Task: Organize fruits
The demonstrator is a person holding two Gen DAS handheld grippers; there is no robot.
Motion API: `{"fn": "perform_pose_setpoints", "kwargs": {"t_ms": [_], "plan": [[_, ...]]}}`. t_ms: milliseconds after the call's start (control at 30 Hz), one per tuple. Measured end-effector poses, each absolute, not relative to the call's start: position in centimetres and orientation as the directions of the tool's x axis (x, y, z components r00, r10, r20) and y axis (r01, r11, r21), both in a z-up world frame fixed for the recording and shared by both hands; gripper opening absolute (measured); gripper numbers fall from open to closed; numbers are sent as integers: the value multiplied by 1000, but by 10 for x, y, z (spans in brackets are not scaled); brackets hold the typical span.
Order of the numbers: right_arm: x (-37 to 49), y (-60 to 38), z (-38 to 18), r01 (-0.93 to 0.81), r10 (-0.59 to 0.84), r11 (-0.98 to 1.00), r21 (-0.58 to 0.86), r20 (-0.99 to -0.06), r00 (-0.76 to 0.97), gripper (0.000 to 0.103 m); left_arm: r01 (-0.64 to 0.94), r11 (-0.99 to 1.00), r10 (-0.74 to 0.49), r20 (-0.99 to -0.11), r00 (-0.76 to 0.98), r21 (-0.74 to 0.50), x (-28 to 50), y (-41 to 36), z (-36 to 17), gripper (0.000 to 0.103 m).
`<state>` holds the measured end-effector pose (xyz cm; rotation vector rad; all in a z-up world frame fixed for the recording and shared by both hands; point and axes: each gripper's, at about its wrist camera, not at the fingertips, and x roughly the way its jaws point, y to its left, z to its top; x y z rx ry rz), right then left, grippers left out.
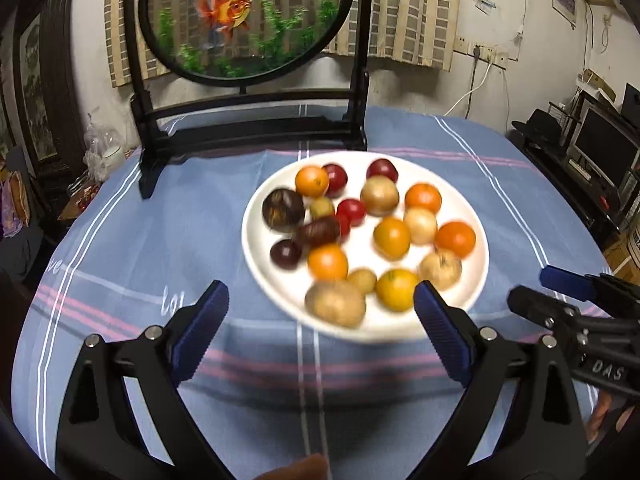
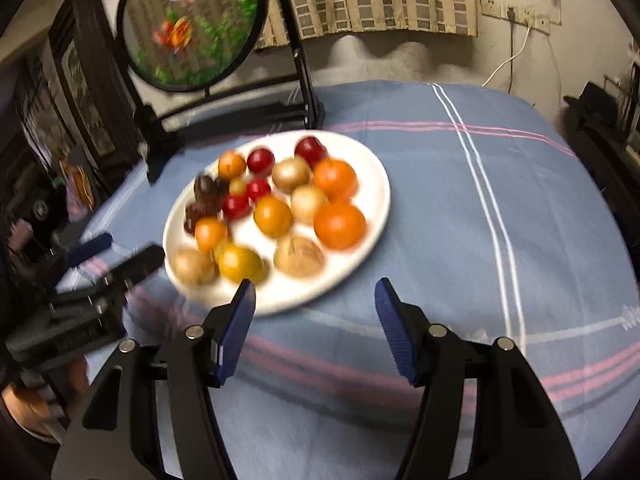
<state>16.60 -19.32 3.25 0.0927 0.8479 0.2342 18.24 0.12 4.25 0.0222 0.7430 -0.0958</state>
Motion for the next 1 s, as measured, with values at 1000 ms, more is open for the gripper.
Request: {"fn": "perform_pose_setpoints", "kwargs": {"t_ms": [1000], "plan": [[69,-184,-23,-85,126,992,94,-778,615,101,95,995,-42,-730,682,31,67,14,-6,101]]}}
